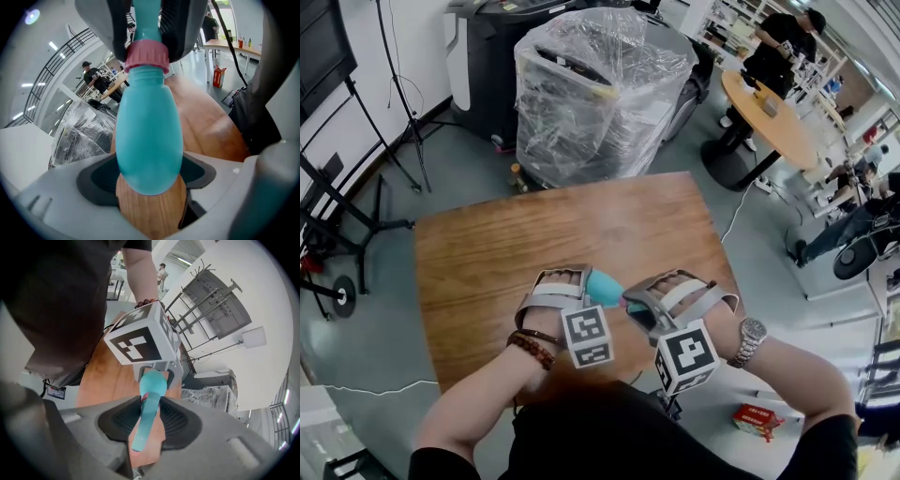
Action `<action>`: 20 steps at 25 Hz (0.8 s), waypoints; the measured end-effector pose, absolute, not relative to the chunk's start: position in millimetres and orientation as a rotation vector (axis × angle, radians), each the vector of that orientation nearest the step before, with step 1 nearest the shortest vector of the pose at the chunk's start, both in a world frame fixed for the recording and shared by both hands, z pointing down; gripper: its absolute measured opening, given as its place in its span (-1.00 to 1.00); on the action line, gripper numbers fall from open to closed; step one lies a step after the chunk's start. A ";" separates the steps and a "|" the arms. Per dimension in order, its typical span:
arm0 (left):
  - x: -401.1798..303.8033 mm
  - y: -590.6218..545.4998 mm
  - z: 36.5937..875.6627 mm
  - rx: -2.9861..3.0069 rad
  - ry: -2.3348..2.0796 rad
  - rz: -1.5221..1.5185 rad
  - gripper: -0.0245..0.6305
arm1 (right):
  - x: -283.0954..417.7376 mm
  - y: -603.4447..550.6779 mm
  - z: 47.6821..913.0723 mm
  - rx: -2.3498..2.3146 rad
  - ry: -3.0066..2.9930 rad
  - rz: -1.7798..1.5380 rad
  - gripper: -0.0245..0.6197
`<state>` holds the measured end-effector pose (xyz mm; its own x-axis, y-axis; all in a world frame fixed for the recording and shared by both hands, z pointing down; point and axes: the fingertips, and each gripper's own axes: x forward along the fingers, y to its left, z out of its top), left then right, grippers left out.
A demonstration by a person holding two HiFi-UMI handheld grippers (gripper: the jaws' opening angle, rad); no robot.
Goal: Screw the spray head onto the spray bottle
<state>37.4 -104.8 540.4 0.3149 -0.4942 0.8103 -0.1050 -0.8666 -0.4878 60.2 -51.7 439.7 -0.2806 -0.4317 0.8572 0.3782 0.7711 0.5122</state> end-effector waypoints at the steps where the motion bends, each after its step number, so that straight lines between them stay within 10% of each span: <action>1: 38.5 -104.3 539.6 -2.242 0.535 -1.566 0.35 | 60.4 -51.5 439.5 0.040 -1.675 -0.789 -0.56; 20: 44.1 -96.9 533.0 -2.318 0.490 -1.537 0.34 | 48.3 -46.9 425.5 -0.023 -1.547 -1.081 -0.56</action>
